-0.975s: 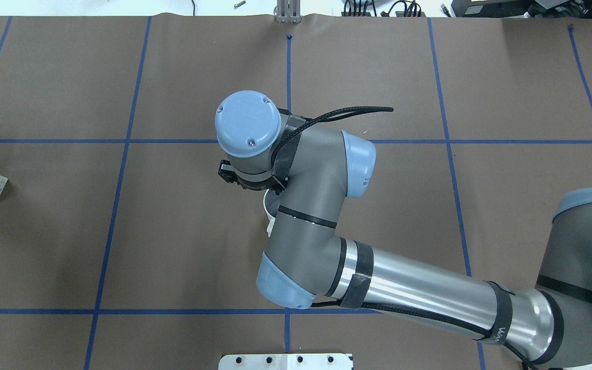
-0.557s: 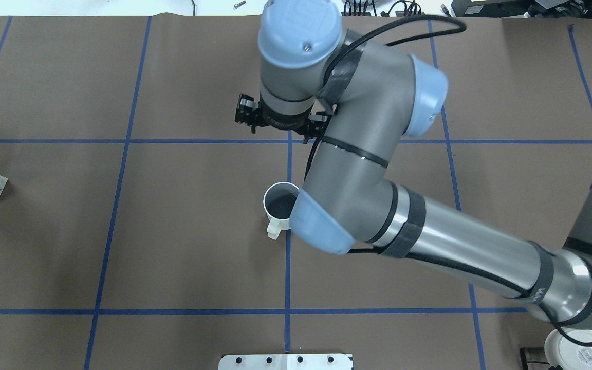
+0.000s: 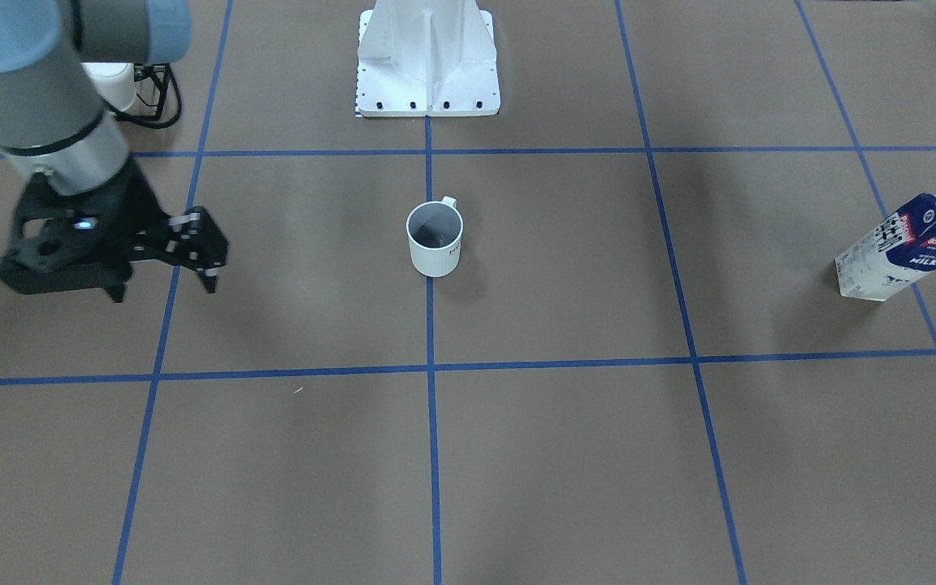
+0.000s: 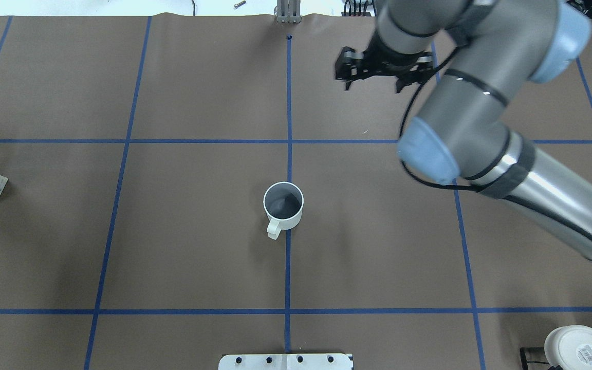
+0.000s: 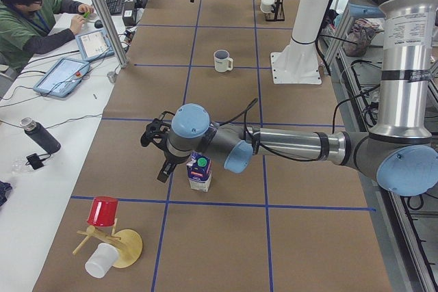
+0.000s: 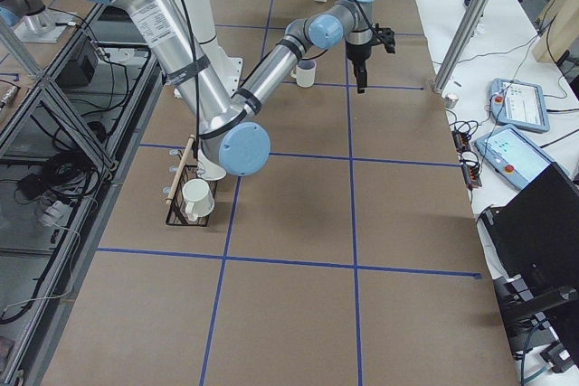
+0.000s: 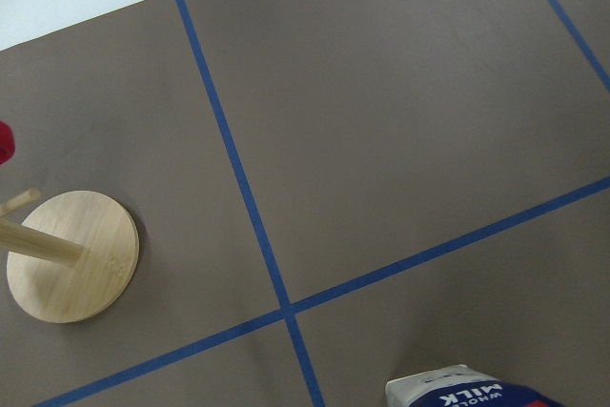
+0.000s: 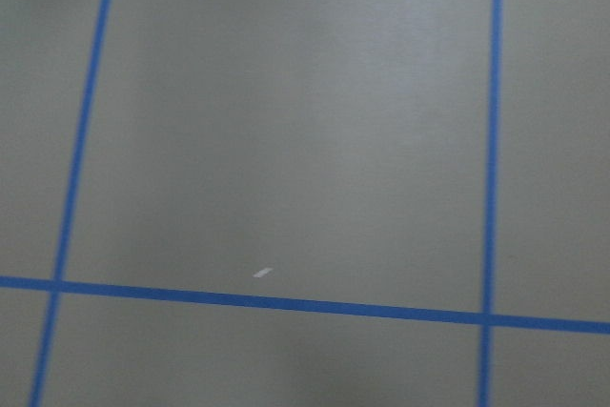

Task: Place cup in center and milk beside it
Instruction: 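Withdraw the right arm away from the mug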

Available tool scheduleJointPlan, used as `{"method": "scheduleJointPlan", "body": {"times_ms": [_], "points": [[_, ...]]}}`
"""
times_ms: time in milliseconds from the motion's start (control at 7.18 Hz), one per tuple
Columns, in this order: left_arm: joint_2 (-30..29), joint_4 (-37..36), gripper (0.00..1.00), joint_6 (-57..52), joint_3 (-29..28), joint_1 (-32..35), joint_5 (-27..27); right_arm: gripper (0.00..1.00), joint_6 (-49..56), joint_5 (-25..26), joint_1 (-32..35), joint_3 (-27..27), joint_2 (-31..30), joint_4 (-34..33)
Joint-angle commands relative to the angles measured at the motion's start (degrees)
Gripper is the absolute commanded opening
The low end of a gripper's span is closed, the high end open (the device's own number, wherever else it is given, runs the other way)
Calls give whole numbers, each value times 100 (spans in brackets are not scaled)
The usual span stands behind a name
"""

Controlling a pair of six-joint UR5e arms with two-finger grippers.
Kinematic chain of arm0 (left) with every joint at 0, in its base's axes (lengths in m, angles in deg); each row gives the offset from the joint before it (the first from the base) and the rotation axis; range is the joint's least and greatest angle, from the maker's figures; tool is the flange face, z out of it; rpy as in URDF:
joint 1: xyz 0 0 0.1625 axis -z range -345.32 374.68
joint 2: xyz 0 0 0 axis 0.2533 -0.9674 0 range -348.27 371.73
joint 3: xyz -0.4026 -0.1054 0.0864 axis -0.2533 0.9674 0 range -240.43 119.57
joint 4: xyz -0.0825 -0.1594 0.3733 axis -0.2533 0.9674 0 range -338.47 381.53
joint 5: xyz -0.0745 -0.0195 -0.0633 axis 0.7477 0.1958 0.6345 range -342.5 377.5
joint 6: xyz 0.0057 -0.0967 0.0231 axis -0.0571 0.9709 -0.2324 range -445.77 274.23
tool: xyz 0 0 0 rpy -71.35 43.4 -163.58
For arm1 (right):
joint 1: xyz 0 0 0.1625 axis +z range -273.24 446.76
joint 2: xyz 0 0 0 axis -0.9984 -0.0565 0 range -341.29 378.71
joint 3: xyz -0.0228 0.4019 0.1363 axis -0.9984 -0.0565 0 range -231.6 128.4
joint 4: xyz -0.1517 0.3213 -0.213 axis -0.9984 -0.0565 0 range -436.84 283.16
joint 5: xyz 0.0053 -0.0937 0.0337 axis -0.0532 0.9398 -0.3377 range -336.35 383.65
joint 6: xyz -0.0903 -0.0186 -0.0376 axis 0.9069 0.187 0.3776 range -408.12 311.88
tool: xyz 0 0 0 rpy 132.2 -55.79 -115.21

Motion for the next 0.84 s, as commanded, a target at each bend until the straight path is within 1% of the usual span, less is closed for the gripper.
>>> {"method": "scheduleJointPlan", "body": {"times_ms": [0, 139, 278, 418, 557, 696], "points": [[-9, 22, 100, 91, 9, -1, 41, 100, 2384, -377, 1273, 139, -1520, 38], [-17, 30, 100, 187, 52, -10, 49, 100, 3412, -395, 1870, 130, -2179, 29], [-26, 22, 100, 196, 70, -36, 50, 100, 3849, -534, 2398, 139, -2777, 55], [-35, 22, 100, 275, 70, -80, 50, 100, 3957, -553, 2708, 148, -3314, 64], [-35, 30, 100, 502, 123, -202, 32, 100, 3976, -501, 2780, 157, -3850, 64], [-35, 30, 100, 800, 167, -308, 23, 100, 3976, -509, 2781, 157, -4003, 64]]}}
